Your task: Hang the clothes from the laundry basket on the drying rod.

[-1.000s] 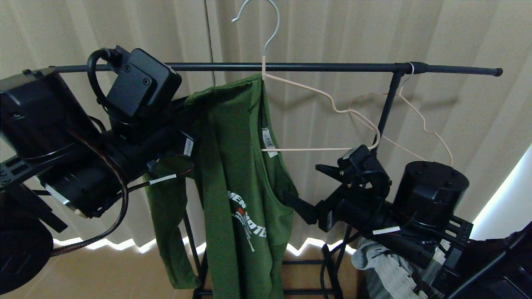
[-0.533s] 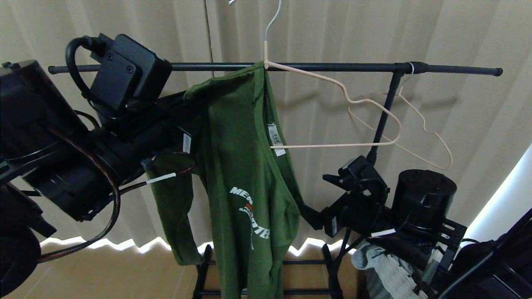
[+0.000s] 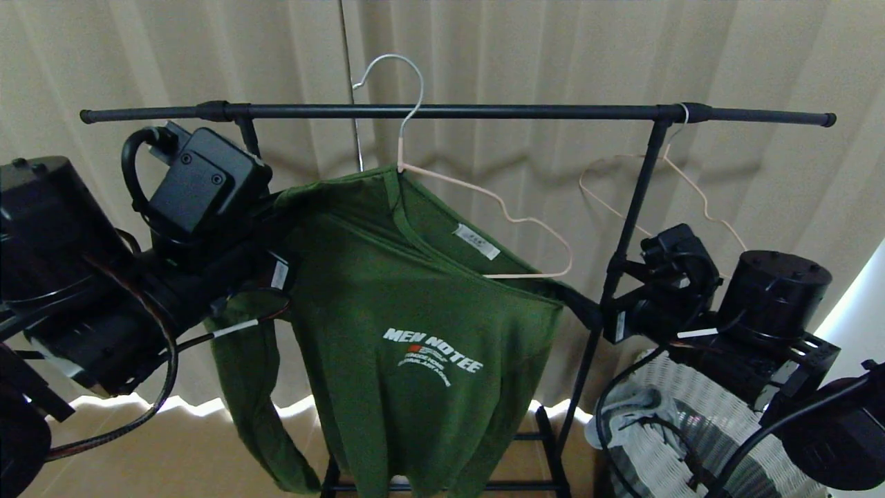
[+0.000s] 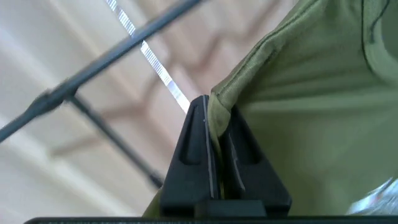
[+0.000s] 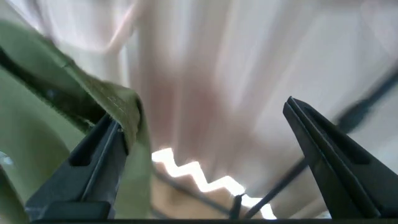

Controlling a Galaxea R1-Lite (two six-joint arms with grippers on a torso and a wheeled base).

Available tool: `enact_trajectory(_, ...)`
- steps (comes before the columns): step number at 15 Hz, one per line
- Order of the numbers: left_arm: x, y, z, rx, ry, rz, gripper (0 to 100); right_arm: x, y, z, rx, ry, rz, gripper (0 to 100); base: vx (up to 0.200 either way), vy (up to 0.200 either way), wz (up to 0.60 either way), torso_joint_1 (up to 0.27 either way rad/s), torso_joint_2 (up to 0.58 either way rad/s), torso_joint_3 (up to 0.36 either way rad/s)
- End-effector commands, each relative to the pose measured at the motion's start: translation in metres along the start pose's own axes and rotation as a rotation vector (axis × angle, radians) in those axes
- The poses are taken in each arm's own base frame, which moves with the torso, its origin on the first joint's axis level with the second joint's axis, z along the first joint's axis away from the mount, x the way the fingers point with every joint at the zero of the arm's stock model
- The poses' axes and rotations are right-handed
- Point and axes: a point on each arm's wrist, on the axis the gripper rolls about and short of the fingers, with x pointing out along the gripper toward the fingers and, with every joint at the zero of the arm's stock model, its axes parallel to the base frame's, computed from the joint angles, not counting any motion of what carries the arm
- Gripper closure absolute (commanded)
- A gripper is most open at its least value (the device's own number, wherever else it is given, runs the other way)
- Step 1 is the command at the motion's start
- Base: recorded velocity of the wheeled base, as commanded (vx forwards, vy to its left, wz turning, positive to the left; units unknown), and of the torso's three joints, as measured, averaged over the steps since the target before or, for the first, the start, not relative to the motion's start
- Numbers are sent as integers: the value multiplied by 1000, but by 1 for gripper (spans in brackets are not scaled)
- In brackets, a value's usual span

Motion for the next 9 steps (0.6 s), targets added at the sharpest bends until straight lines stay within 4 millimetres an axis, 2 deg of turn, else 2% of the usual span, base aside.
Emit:
enact_trajectory(1, -4, 6, -18, 45, 69, 23, 100, -5, -7, 18, -1, -68, -23, 0, 0, 0, 0, 0, 0, 0)
enact_trajectory(5, -6, 8, -32, 73, 132, 41, 100, -18, -2, 33, -4, -122, 1, 0, 0, 0, 0, 0, 0, 0)
enact_trajectory(9, -3, 7, -32, 50, 151, 71, 100, -42, 29, 37, -11, -135, 129, 0, 0, 0, 0, 0, 0, 0)
